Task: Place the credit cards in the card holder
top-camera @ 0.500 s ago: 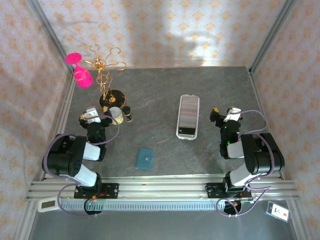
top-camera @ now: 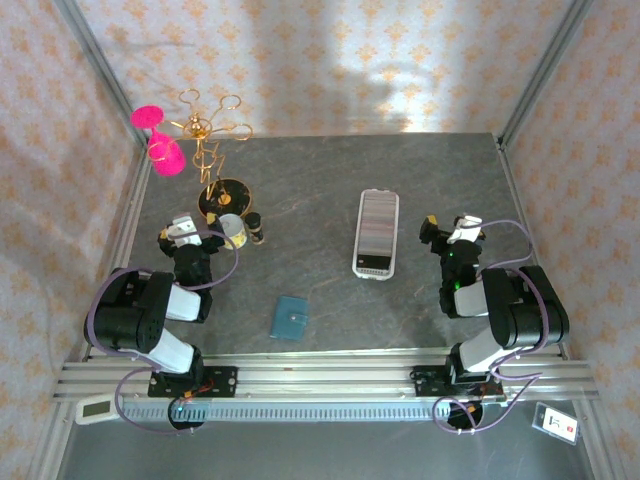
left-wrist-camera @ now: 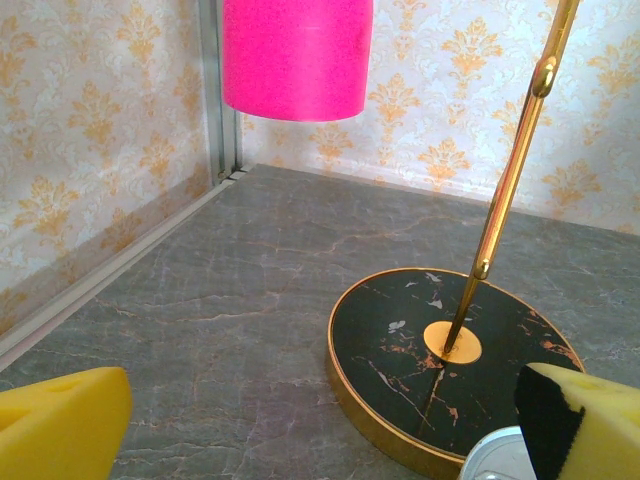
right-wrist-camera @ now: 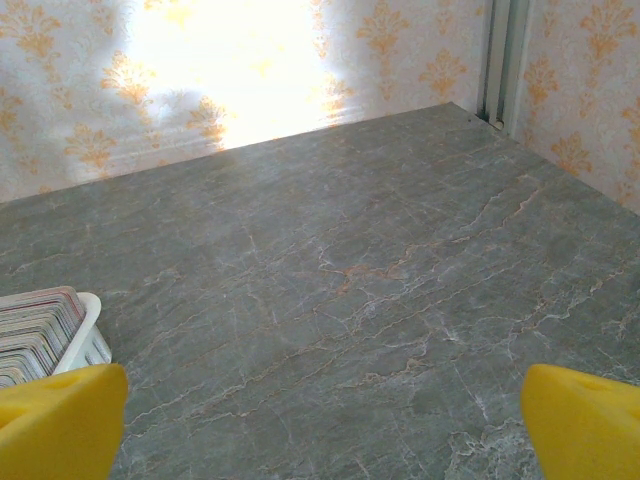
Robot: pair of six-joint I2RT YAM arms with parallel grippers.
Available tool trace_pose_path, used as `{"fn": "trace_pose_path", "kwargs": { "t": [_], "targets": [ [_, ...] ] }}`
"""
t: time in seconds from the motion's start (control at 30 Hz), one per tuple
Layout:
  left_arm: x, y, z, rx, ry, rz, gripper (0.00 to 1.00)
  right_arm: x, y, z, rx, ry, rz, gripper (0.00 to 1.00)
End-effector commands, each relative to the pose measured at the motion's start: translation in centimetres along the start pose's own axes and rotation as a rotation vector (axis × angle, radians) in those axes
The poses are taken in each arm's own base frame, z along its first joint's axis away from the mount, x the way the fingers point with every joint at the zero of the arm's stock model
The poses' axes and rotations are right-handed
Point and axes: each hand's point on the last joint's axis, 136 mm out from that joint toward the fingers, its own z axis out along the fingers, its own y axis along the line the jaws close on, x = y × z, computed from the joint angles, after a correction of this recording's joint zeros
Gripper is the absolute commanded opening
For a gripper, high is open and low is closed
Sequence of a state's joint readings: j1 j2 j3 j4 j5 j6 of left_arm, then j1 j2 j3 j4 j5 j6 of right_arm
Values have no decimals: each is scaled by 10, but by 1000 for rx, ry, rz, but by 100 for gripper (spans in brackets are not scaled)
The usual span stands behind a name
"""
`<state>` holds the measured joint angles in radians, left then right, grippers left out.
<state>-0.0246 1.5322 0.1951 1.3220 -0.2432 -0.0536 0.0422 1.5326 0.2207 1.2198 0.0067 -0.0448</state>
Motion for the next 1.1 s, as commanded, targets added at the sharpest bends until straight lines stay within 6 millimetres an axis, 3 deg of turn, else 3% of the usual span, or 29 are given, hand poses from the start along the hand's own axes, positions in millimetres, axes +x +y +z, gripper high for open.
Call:
{"fn": "trace_pose_path", "kwargs": {
  "t": [0.0,0.57,0.67,0.8,1.0,1.07],
  "targets": [
    [-7,-1,-1,0,-34,-9,99,-13,-2,1,10,-44,21,100],
    [-8,-1,-1,0,-34,-8,99,-13,-3,0,9,-44,20,100],
    [-10,0,-2,-3,-43,-13,99,-20,3,-2,-3,-47,6,100],
    [-32,4,-19,-29,-62,-25,99,-42,4,-8,41,8,61,100],
    [-67,7,-39,-28,-9,-368,99,-65,-4,-24,153,176,327,100],
    [-66,11,-48,-40,34,-490,99,-66,-2,-30,144,207,394,100]
  ]
}}
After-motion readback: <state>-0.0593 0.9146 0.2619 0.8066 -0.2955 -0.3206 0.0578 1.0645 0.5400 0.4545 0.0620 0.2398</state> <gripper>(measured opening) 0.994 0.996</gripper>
